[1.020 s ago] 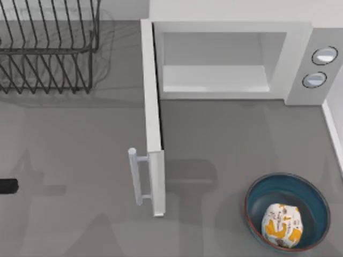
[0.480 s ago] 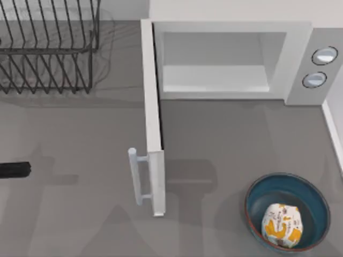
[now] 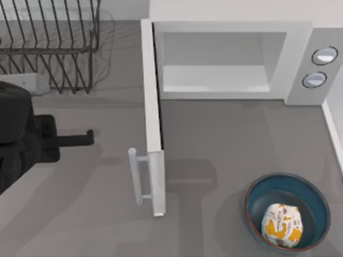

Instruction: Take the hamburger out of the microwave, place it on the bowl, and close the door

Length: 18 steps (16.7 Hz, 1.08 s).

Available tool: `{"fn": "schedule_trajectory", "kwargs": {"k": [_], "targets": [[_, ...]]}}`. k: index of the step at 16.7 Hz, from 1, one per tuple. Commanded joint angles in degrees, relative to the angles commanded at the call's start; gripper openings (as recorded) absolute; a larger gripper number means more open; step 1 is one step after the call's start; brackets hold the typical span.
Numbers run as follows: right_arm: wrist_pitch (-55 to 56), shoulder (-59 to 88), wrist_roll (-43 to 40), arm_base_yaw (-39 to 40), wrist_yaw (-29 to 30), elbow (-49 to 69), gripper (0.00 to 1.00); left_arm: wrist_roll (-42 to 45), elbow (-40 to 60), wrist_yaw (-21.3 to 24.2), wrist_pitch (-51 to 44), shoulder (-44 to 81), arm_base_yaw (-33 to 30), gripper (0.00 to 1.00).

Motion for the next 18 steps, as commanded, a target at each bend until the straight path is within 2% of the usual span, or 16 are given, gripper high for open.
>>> {"fn": "schedule_trajectory", "kwargs": {"k": [5,11,14,18], "targets": [[0.0,0.0,0.0,0.0,0.0,0.0,1.00,-5.4,9.9,-5.5,-11.2,8.1,-8.2,0.00],[0.0,0.0,0.0,0.0,0.0,0.0,1.00,-5.6,10.1,-5.5,-11.3,8.3,-8.3,0.00],[0.0,0.0,0.0,0.0,0.0,0.0,1.00,-5.6,7.1,-5.6,-7.4,9.9,-8.4,0.00],[0.0,0.0,0.0,0.0,0.0,0.0,1.00,-5.5,-0.5,-5.6,5.5,13.7,-8.5,0.00]]}}
